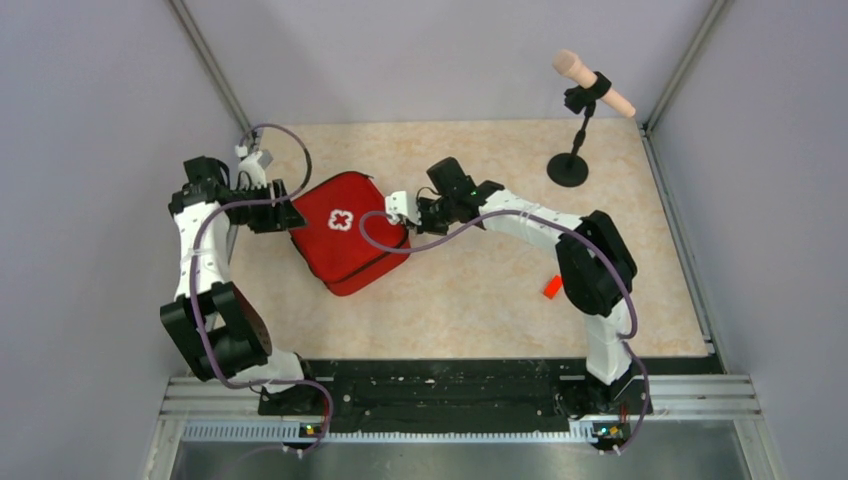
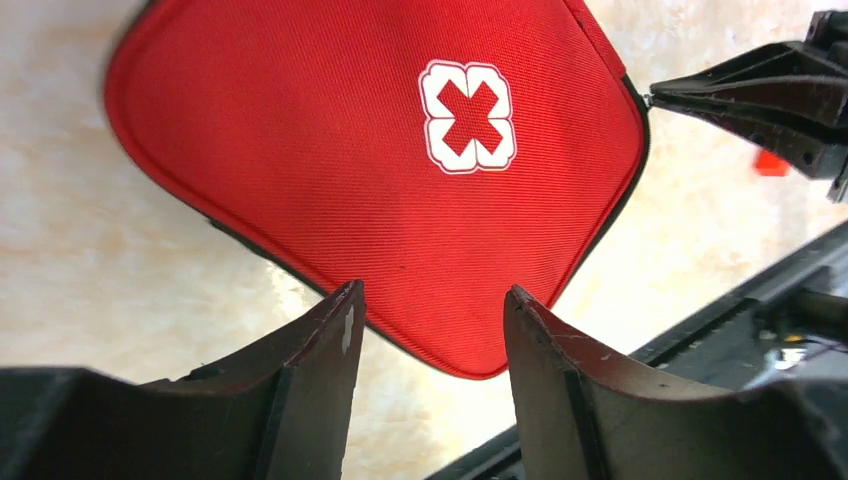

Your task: Organize the medicine kit

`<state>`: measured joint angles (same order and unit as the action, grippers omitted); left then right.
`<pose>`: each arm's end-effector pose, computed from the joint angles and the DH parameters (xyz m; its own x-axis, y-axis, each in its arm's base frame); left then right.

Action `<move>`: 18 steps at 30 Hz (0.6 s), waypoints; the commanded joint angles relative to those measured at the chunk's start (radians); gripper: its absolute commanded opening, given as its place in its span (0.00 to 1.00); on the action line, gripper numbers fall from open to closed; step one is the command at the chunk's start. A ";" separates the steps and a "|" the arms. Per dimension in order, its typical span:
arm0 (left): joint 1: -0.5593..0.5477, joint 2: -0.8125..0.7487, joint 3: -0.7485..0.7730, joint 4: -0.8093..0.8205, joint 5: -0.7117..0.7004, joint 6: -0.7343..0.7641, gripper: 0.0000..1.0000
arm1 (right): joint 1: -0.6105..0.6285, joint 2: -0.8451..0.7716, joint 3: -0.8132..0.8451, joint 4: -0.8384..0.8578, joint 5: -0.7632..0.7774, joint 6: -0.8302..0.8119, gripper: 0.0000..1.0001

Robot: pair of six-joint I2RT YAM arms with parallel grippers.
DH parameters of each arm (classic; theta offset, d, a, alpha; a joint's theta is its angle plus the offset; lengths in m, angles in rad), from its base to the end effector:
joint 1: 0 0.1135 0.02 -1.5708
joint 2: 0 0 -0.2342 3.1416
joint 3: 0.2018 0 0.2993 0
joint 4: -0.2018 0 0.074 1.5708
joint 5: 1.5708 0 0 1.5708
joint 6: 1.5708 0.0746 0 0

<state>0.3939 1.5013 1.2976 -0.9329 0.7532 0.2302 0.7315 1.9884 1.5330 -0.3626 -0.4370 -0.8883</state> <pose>0.3493 0.0899 0.2301 -0.8189 -0.1601 -0.5512 0.1773 0.8428 -0.5082 0.3521 0.3585 0.1492 0.2942 -0.6807 -0.6709 -0.9390 -0.0749 -0.3357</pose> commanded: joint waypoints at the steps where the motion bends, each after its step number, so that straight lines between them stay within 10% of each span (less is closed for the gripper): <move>1: -0.017 -0.064 0.051 -0.048 -0.019 0.272 0.58 | -0.062 0.031 0.099 -0.133 -0.006 -0.072 0.00; 9: -0.258 -0.238 -0.132 -0.115 -0.064 0.871 0.62 | -0.138 0.125 0.220 -0.199 0.057 -0.230 0.00; 18: -0.377 -0.369 -0.380 0.123 0.080 1.182 0.66 | -0.167 0.162 0.316 -0.231 -0.031 -0.184 0.00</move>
<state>0.0864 1.1042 0.9276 -0.8944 0.7738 1.1801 0.5575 2.1754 1.8343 -0.5621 -0.4507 -1.0523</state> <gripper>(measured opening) 0.659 0.008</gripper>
